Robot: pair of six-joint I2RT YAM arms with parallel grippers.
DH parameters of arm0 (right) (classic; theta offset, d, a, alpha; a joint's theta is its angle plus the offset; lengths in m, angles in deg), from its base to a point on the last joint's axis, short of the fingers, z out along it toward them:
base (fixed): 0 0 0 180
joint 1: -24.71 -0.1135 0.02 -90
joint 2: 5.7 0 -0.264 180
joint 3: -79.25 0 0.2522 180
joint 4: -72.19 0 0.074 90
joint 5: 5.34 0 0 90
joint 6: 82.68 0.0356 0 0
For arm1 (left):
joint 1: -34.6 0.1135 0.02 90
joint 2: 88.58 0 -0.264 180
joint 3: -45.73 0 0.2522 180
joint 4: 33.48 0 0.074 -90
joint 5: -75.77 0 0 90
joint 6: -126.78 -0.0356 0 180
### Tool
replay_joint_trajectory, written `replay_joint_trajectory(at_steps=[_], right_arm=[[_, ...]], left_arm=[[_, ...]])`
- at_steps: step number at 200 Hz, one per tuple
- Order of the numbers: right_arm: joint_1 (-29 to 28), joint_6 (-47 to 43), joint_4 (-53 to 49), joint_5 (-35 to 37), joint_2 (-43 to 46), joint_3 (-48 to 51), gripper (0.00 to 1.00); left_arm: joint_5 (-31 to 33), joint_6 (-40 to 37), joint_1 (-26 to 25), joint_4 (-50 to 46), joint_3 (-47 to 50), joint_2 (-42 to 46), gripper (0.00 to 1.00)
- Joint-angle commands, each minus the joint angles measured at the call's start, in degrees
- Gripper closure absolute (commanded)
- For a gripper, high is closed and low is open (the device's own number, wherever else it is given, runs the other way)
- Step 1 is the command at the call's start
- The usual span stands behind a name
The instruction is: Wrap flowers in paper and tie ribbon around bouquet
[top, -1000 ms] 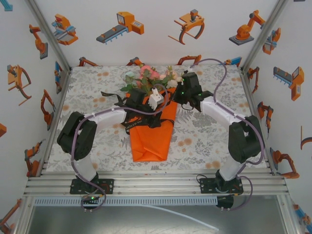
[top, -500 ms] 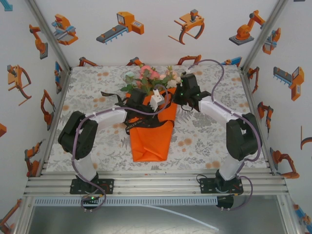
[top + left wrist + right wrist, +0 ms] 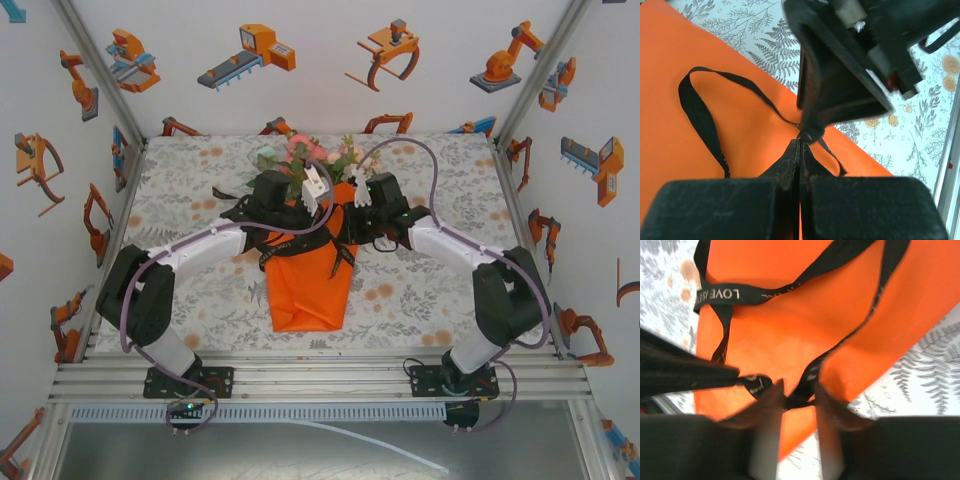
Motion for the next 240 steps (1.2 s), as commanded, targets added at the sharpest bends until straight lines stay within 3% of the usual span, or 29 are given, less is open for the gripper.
replay_joint_trajectory(at_steps=[1, 24, 43, 73, 92, 125, 156, 186, 211, 240], right_arm=[[0.6, 0.2, -3.0, 4.3, 2.5, -2.0, 0.58], [0.7, 7.7, -1.6, 8.0, 5.0, -0.4, 0.69], [-0.9, 20.9, -0.4, 14.0, 8.2, 4.1, 0.74], [-12.2, 33.2, -0.4, 28.6, 9.6, 8.5, 0.67], [-15.7, 39.6, 0.6, 35.3, 8.2, 10.9, 0.63], [-15.9, 38.5, -1.5, 39.8, 5.6, 11.4, 0.50], [-15.9, 37.3, -0.7, 38.5, 2.1, 11.1, 0.51], [-15.9, 37.4, 0.2, 37.7, 0.5, 11.1, 0.60], [-15.8, 37.2, 0.6, 38.1, 1.9, 11.9, 0.80], [-15.8, 35.9, -0.8, 38.3, 3.7, 11.7, 0.80]], left_arm=[[0.5, 2.1, -0.3, 2.2, -0.2, -1.4, 1.00], [2.2, 3.5, -0.2, 2.9, -0.6, -2.5, 1.00], [3.6, 5.2, -0.2, 4.8, -0.6, -3.5, 1.00], [6.1, 7.8, -0.2, 6.9, -1.9, -6.2, 1.00], [6.6, 8.5, -0.3, 7.4, -3.0, -7.9, 1.00], [6.6, 8.9, -0.3, 7.6, -3.1, -9.1, 1.00], [6.5, 8.9, -0.3, 7.6, -3.1, -9.3, 1.00], [6.5, 8.9, -0.3, 7.2, -3.3, -9.4, 1.00], [6.8, 8.8, -0.3, 7.2, -3.3, -9.3, 1.00], [7.0, 8.8, -0.3, 7.1, -3.5, -9.6, 1.00]])
